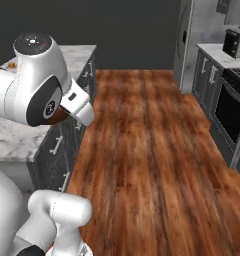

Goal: Take the smaller bowl and place it next to the appetizer plate on the dining counter , and place the larger bowl next to the plate with cooked food.

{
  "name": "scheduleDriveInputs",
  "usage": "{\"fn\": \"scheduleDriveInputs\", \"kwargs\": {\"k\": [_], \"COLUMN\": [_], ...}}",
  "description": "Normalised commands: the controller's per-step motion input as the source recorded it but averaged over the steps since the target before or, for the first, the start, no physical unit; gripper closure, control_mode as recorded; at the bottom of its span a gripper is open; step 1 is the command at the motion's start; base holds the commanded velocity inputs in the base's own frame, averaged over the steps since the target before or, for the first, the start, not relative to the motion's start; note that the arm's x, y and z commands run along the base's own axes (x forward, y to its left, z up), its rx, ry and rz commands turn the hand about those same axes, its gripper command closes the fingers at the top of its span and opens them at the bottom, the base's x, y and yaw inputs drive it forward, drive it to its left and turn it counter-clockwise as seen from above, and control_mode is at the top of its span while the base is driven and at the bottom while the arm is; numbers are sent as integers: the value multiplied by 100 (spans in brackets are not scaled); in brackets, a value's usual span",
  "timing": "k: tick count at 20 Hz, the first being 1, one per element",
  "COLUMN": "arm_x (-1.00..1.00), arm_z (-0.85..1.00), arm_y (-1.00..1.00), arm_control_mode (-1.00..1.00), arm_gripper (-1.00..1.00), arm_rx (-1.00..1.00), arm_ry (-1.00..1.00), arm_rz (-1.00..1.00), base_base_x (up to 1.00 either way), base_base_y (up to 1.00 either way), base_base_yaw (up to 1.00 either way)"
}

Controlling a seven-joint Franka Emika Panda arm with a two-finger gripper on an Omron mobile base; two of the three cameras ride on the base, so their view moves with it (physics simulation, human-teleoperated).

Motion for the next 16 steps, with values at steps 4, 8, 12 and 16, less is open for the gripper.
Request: {"fn": "scheduleDriveInputs", "kwargs": {"k": [4, 8, 12, 16], "arm_x": [0, 0, 0, 0], "arm_z": [0, 0, 0, 0], "arm_y": [0, 0, 0, 0], "arm_control_mode": [100, 100, 100, 100], "arm_gripper": [100, 100, 100, 100], "arm_rx": [0, 0, 0, 0], "arm_ry": [0, 0, 0, 0], "arm_rz": [0, 0, 0, 0], "base_base_x": [-55, -83, -82, -26], "base_base_y": [100, 100, 100, 100], "base_base_yaw": [-35, -21, -13, -3]}}
